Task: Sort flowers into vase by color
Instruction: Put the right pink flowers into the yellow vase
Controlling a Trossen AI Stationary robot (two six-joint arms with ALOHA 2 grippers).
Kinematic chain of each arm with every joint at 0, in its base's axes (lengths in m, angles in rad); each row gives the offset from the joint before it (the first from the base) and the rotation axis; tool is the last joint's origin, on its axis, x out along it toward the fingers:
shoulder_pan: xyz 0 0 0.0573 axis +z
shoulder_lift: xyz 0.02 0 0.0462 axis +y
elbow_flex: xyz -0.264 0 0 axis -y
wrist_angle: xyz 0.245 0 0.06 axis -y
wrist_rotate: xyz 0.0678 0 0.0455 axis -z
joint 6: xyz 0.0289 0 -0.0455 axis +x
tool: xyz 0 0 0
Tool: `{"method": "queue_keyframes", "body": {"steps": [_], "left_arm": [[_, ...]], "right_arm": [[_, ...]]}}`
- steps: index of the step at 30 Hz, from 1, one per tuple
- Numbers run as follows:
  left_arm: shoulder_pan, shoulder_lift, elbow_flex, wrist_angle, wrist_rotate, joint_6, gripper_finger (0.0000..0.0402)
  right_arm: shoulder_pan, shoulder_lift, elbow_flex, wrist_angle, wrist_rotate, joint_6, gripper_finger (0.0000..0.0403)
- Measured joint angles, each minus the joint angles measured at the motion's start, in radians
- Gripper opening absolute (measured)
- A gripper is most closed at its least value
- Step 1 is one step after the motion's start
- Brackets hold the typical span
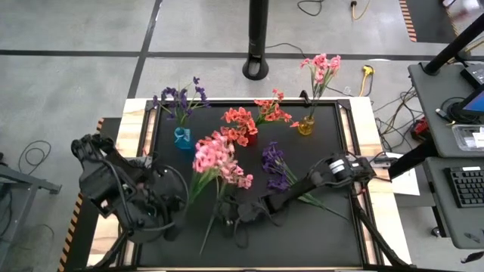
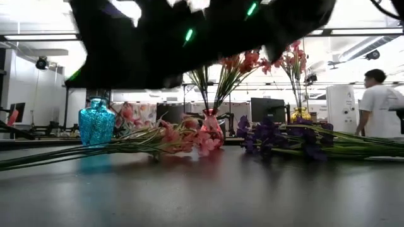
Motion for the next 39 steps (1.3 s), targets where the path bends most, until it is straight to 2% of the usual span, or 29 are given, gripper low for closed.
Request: {"method": "queue_keyframes", "body": {"steps": [5,9,12,17,22,27,31,35,39], "left_arm": [[-0.005,0.043,-0.01,0.009,-0.079,0.196,0.0],[0.007,0.099,-0.054,0.081,-0.192,0.393,0.0],[0.027,0.138,-0.115,0.202,-0.208,0.555,0.0],[0.071,0.165,-0.236,0.419,-0.217,0.752,0.0],[0.109,0.135,-0.422,0.746,-0.225,0.929,0.0],[0.144,0.1,-0.617,1.139,-0.162,1.091,0.0],[0.165,0.107,-0.709,1.352,-0.157,1.177,0.0],[0.182,0.115,-0.767,1.462,-0.156,1.225,0.0],[0.194,0.115,-0.79,1.502,-0.157,1.229,0.0]], "right_arm": [[0.071,-0.125,-0.059,-0.128,0.009,-0.012,0.0148],[0.137,-0.288,-0.184,-0.209,0.085,0.011,0.0136],[0.185,-0.426,-0.313,-0.225,0.136,0.055,0.0127],[0.257,-0.656,-0.509,-0.223,0.139,0.158,0.0117],[0.305,-0.794,-0.642,-0.197,0.138,0.217,0.0111],[0.315,-0.809,-0.721,-0.007,0.139,0.178,0.011],[0.305,-0.76,-0.743,0.232,0.142,0.093,0.0117],[0.291,-0.704,-0.728,0.351,0.138,0.025,0.0142],[0.276,-0.681,-0.695,0.375,0.136,0.019,0.0188]]}}
